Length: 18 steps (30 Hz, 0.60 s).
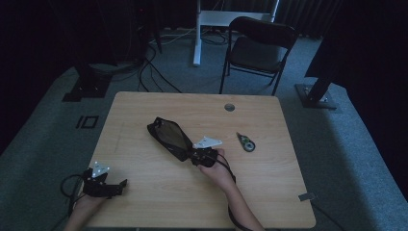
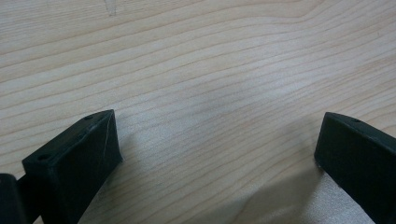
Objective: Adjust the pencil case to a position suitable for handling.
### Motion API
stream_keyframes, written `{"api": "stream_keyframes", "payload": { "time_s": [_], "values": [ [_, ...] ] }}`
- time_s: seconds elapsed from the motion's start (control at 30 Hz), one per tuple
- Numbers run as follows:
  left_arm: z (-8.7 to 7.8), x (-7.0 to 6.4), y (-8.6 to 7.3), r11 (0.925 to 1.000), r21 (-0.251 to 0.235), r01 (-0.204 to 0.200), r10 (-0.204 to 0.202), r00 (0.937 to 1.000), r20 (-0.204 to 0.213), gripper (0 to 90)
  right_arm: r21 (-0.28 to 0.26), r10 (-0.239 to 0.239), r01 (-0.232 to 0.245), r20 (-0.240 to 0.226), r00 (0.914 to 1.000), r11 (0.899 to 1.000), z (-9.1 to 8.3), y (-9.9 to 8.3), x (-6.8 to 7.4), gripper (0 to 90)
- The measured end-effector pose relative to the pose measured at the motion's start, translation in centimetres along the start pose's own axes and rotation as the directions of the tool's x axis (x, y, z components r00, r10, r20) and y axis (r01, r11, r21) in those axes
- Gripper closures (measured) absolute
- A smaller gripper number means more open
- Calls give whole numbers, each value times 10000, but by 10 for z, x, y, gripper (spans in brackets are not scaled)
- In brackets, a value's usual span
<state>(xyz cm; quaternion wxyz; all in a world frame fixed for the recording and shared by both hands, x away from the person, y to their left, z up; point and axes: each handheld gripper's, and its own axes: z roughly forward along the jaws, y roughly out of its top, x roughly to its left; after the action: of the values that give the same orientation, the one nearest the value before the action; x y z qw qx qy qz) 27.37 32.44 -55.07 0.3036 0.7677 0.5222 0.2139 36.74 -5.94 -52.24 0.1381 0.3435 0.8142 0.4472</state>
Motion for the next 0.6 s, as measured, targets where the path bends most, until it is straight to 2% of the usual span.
{"api": "stream_keyframes", "payload": {
  "time_s": [0.6],
  "values": [
    [0,0,0,10000,0,0,0,10000,2,1,-28,117,-115,630,9979,9999,-40,-25,-19,726]
  ]
}}
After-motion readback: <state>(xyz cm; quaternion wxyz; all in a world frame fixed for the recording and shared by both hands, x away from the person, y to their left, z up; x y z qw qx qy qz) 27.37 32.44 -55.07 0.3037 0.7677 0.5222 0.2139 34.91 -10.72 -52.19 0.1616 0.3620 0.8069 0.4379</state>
